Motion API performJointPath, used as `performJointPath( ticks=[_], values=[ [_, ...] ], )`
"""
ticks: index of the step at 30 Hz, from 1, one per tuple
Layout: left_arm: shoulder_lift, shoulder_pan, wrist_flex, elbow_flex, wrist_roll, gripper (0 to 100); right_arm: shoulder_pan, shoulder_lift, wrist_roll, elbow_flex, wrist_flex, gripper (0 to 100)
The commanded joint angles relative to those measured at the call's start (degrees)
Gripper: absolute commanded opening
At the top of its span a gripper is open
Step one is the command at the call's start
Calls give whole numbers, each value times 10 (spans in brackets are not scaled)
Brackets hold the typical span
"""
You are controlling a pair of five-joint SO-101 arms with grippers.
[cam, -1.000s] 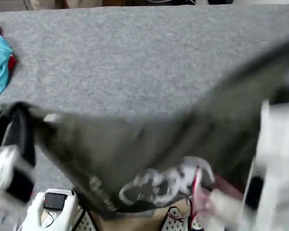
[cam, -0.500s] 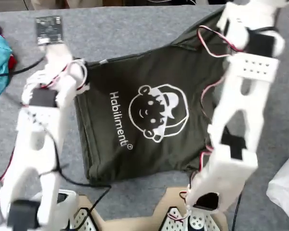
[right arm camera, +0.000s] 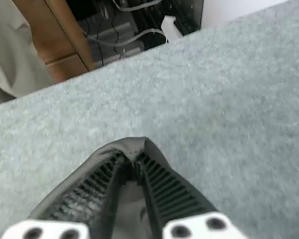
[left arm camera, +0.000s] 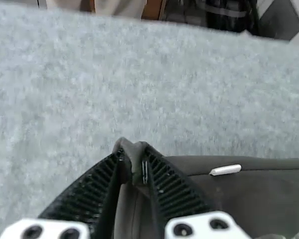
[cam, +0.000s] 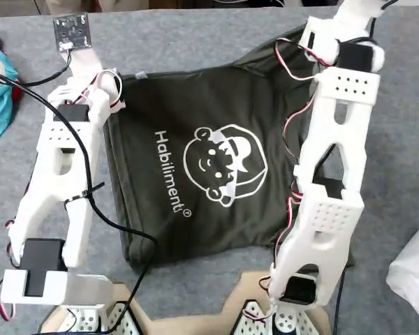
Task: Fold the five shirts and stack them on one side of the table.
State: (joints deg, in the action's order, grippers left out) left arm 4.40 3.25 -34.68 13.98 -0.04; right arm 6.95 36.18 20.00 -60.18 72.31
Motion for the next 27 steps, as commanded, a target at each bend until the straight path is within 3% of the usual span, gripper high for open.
performJointPath(
  ticks=[1,9,14,24,27],
  values=[
    [4,-4,-105,-61,-1,20,-8,-3,-18,-77,92,4],
    [2,-76,-392,-108,-4,20,-18,-6,-101,-157,303,4],
    [4,-124,-462,-108,-4,20,4,-46,-136,-125,302,4],
    [4,-131,-549,-106,-4,19,8,-346,-229,297,297,4],
    [5,-163,-546,-51,-4,19,13,-436,-249,419,285,4]
  ],
)
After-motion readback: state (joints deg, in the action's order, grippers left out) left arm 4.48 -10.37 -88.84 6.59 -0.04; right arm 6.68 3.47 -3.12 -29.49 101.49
